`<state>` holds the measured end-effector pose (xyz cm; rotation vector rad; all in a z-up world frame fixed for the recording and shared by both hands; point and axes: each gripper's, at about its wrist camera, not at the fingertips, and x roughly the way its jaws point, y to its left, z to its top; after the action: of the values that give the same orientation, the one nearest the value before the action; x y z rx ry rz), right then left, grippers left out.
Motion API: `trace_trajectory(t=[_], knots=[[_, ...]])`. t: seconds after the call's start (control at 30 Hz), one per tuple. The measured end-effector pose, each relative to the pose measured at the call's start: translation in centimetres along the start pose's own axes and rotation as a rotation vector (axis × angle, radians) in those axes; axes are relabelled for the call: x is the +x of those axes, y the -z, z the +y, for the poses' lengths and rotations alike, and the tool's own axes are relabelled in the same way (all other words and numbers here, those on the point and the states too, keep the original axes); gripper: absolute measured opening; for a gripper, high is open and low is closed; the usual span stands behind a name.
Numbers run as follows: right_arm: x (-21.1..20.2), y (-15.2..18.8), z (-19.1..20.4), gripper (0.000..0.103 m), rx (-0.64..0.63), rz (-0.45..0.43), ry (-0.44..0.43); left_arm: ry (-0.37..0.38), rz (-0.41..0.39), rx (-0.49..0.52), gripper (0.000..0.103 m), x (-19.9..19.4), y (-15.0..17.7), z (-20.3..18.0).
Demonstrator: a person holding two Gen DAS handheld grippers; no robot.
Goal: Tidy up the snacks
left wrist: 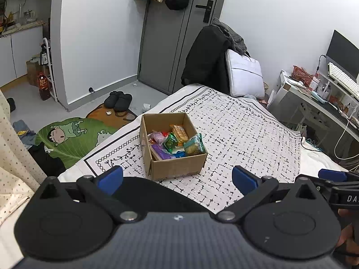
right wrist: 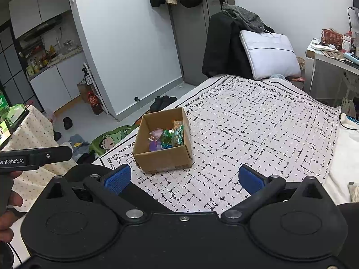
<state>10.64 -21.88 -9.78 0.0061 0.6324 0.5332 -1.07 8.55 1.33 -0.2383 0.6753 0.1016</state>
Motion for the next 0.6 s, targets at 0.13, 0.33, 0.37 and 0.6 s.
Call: trace_trajectory(t=[0.13, 0.33, 0.37, 0.6], knots=[[-0.3, 0.1, -0.1, 0.103, 0.003, -0.008, -0.002, 0.003, -0.007, 0.014, 0.103, -0.3, 0.1, -0.3], [-0.3, 0.3, -0.3, 0.103, 0.002, -0.009, 0.001, 0.008, -0.010, 0.019, 0.103, -0.6, 0.4, -0.5], [-0.4, 0.3, -0.2, 0.103, 0.002, -0.010, 0.001, 0.007, -0.011, 0.019, 0.103, -0.7, 0.4, -0.5], [-0.6, 0.4, 0.0, 0.103, -0.005, -0.017, -0.002, 0.009, -0.020, 0.020, 0.103, -1.1, 0.5, -0.6]])
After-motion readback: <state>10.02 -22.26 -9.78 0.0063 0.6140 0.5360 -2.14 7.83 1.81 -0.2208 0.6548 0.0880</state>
